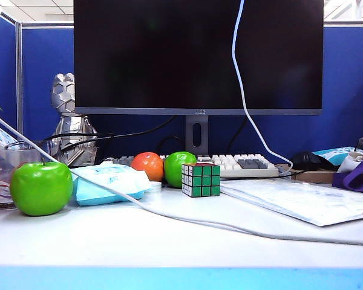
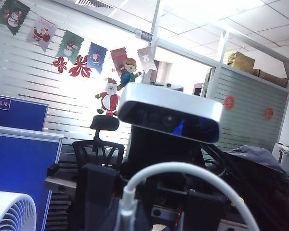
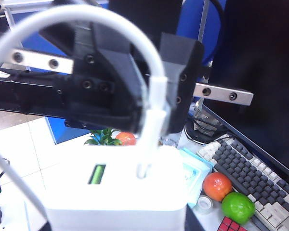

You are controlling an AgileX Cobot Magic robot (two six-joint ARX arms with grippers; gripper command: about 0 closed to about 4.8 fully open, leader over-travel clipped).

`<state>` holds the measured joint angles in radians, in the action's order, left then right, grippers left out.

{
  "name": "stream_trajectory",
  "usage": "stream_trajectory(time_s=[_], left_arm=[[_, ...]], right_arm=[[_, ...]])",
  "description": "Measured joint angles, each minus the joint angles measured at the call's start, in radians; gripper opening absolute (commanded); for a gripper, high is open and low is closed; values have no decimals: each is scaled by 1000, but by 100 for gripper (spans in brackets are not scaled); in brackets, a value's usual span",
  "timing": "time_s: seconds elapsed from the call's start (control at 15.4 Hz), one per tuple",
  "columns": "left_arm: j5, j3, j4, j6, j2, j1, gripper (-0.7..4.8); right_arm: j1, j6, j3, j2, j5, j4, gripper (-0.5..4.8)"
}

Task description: Pick up the Type-C charging cable and the charging base, insert one end of the Type-C charger into the corresponding slot on the base, and finally place the plugged-in charger back on the table.

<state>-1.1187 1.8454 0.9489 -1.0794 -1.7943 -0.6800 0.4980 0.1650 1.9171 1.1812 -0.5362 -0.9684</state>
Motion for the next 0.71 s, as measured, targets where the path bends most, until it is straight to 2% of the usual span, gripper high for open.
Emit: stream_trajectory(time_s=[0.71], left_arm=[[-5, 1, 0, 6, 1, 0, -6]], right_arm=[[0, -3, 0, -8, 2, -1, -1]])
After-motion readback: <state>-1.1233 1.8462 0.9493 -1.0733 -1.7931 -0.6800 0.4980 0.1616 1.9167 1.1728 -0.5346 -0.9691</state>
